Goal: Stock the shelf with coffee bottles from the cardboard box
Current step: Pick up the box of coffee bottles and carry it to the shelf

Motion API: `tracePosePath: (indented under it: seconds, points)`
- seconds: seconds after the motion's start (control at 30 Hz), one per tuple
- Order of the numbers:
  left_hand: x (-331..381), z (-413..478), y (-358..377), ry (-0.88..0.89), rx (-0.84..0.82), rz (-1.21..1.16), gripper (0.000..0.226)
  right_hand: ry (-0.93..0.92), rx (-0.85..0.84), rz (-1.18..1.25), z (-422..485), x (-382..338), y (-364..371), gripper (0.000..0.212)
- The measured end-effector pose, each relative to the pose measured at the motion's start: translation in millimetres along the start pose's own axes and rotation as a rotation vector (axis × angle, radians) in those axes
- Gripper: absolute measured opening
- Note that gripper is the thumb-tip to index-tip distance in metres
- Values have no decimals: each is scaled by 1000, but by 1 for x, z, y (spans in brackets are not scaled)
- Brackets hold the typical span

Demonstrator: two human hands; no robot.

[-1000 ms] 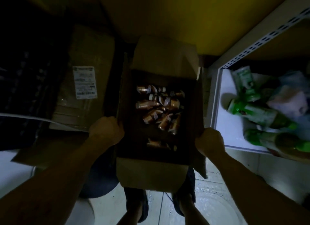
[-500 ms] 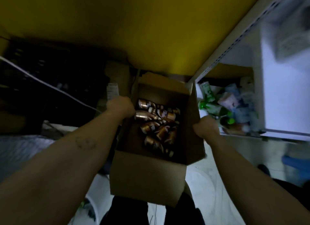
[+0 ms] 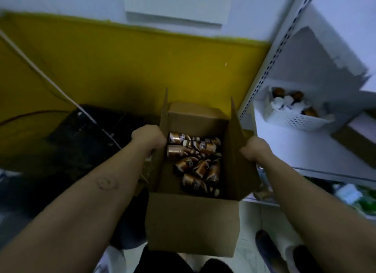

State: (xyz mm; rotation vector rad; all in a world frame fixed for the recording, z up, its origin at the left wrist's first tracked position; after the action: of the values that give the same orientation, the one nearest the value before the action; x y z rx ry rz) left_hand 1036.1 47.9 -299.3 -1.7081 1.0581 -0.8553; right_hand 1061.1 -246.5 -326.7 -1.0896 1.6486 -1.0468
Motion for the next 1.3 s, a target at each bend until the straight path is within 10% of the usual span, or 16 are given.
tracePosePath:
  seconds: [0.5,0.83,1.3]
  points:
    - [-65,-243,96,-276,-136,-318,32,-360,-258,-209,-146,47,18,21]
    - [-170,-449,226,-779,-271,-544,36,-682,-446,-449,-297,32,138,27]
    - [-279,-867,303,-1370,227,-833,24,-1411,-370,-494,-654,-29,191,21]
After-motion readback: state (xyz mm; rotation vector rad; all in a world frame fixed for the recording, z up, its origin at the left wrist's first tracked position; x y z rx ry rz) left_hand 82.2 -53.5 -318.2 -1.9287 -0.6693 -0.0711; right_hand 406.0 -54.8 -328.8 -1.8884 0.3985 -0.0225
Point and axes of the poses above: each hand's wrist, its own z-axis towards the middle knuckle, its own y-axis out of the palm, x = y × z, the point moved 1 cm from there along z, towards the middle knuckle, and after that the axes turned 11 degrees about x, right-handed, at the moved point
